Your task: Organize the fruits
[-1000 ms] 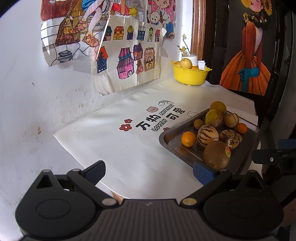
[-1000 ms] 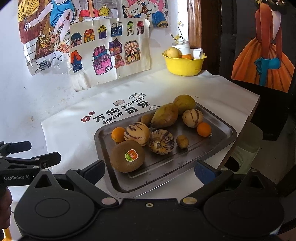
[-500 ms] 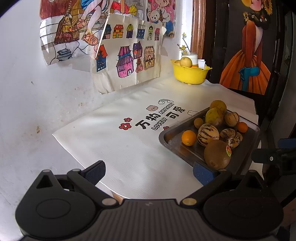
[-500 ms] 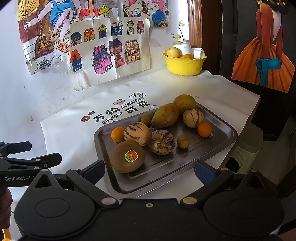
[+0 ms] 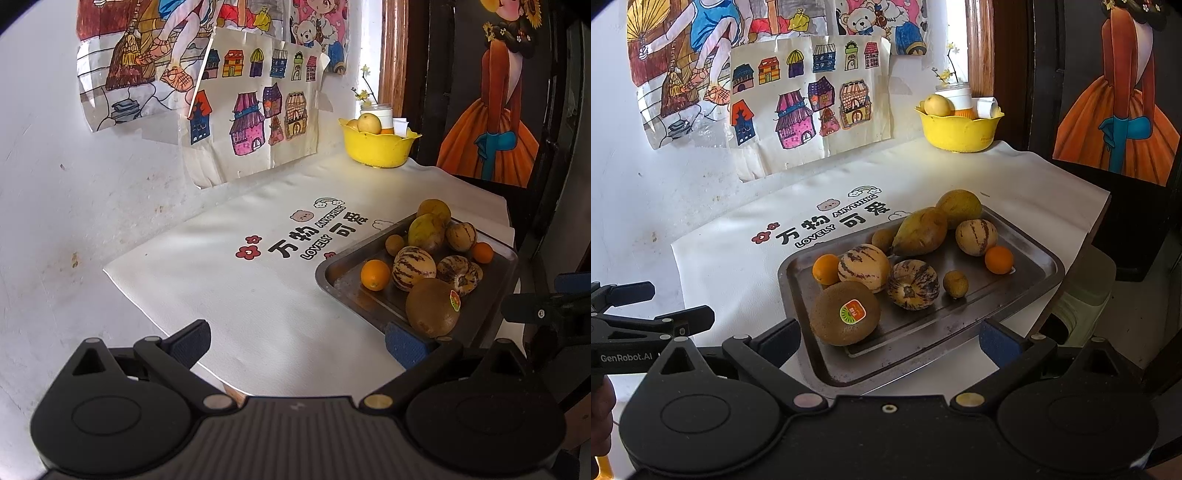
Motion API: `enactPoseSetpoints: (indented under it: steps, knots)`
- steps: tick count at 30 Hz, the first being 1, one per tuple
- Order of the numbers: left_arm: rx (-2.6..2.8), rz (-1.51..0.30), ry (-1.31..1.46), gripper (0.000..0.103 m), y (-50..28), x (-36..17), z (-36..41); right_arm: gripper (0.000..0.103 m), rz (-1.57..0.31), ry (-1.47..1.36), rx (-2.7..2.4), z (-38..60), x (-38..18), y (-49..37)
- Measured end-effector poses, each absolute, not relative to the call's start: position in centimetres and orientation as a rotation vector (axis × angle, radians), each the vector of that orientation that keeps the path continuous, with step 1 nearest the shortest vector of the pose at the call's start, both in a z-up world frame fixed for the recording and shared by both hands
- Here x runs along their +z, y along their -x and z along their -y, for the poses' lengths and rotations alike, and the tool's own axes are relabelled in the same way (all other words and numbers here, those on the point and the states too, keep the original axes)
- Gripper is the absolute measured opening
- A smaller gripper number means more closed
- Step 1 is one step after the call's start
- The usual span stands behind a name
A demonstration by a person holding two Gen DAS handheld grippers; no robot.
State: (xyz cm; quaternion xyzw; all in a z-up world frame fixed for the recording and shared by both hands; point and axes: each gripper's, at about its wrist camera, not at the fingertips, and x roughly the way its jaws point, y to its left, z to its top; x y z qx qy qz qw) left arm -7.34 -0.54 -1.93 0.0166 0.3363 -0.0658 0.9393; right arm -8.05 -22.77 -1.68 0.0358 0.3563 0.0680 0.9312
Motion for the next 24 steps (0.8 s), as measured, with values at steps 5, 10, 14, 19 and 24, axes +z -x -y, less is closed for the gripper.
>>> enactPoseSetpoints:
  steps: [5,10,14,19,24]
  knots:
    - [-0.135,-0.686,-0.035,0.103,7.24,-1.91,0.57,0.102,-0.729,-0.072,0.139,22.74,-1.66,8.04]
    - [-0.137,-0.685,-0.035,0.103,7.22,-1.84,0.51,0.102,-0.727,-0.073,0.142,22.84,-1.69,7.98]
    - [-0.138,-0.687,-0.036,0.103,7.20,-1.88,0.53,0.102,-0.729,-0.070,0.142,22.85,-1.65,7.94]
    - [-0.140,-0.689,-0.037,0.103,7.15,-1.90,0.60,0.102,-0.730,-0.066,0.144,22.89,-1.72,7.95]
    - [-0.140,-0.687,-0.038,0.103,7.16,-1.92,0.64,0.102,-0.730,-0.066,0.143,22.84,-1.71,7.97]
